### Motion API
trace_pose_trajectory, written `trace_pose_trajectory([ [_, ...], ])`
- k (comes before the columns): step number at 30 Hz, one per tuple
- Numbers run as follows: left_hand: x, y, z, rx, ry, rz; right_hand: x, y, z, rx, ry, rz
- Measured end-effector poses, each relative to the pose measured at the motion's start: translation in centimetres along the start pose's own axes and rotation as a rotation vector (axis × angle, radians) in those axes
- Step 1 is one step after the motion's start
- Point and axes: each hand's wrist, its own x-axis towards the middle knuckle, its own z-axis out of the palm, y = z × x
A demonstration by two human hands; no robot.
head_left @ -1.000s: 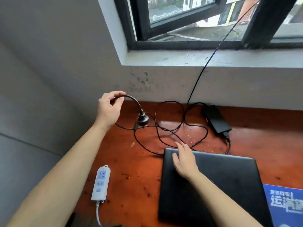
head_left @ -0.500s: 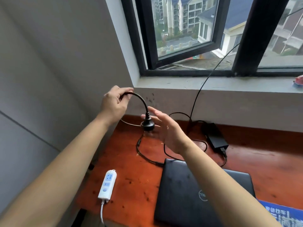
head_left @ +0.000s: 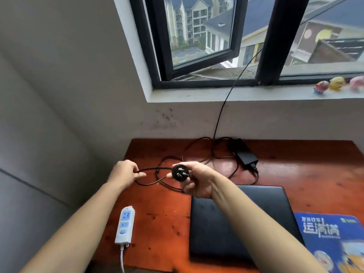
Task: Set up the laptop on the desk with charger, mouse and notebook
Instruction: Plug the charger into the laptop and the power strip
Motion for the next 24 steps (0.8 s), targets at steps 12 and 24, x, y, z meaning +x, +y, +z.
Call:
trace_pose_trajectory([
  [12, -0.5, -13.7, 7.1, -0.27, -0.136, -0.084, 10.8, 7.3, 4.4, 0.245, 0.498, -0.036],
  [24, -6.9, -16.1, 16.1, -0.141, -0.392, -0.228, 18.1, 11.0, 2.5, 0.131, 0.589, -0.19],
])
